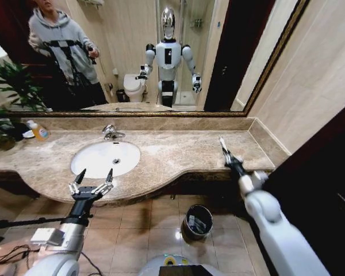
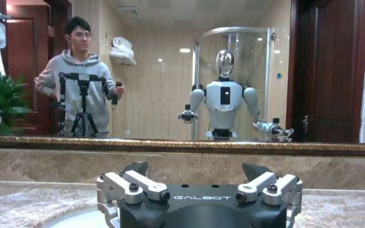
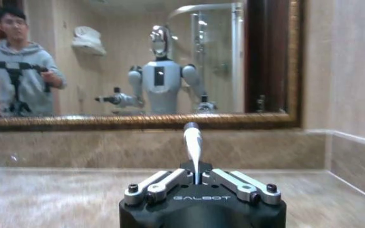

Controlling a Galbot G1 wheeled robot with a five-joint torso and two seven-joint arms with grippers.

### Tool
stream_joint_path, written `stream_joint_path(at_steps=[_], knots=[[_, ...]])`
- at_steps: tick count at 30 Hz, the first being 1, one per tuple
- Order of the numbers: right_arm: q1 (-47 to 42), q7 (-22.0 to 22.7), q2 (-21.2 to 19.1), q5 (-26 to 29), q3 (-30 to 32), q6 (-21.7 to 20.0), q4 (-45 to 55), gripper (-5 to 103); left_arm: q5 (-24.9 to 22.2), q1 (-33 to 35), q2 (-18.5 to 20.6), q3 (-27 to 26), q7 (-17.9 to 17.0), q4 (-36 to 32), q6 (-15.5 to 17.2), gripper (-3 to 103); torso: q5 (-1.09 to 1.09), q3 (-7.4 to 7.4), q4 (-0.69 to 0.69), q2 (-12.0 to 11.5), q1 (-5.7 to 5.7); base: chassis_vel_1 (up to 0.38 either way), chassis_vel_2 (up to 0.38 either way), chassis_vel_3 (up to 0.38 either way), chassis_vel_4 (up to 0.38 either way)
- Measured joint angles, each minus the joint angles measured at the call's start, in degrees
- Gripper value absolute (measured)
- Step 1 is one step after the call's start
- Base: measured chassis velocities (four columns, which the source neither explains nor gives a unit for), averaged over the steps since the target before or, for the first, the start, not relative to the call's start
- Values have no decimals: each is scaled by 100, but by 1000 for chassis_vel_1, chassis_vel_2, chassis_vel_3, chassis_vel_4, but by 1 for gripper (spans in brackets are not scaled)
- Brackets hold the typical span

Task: Pick up the trash from the sink and place it in the trash bin.

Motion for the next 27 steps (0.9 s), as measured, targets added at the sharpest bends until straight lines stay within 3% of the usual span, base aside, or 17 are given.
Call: stream_joint_path(at_steps=[5, 7, 12, 21, 27], knots=[[-803, -85, 584, -422, 66, 543, 47, 2, 0, 0, 0, 0, 0, 0, 0, 100, -3, 1, 1, 0, 1, 0, 0, 0, 0], [-1207, -189, 916, -869, 2, 932, -106, 2, 0, 0, 0, 0, 1, 0, 0, 100, -2, 1, 1, 0, 1, 0, 0, 0, 0], [-1486, -232, 1254, -1443, -208, 1366, -448, 2, 0, 0, 0, 0, 0, 0, 0, 100, -1, 1, 1, 0, 1, 0, 0, 0, 0], [-1502, -280, 1414, -1688, -543, 1777, -1514, 2, 0, 0, 0, 0, 0, 0, 0, 100, -1, 1, 1, 0, 2, 0, 0, 0, 0], [-1283, -291, 1385, -1610, -738, 1758, -2240, 2, 0, 0, 0, 0, 0, 0, 0, 100, -1, 2, 1, 0, 2, 0, 0, 0, 0]])
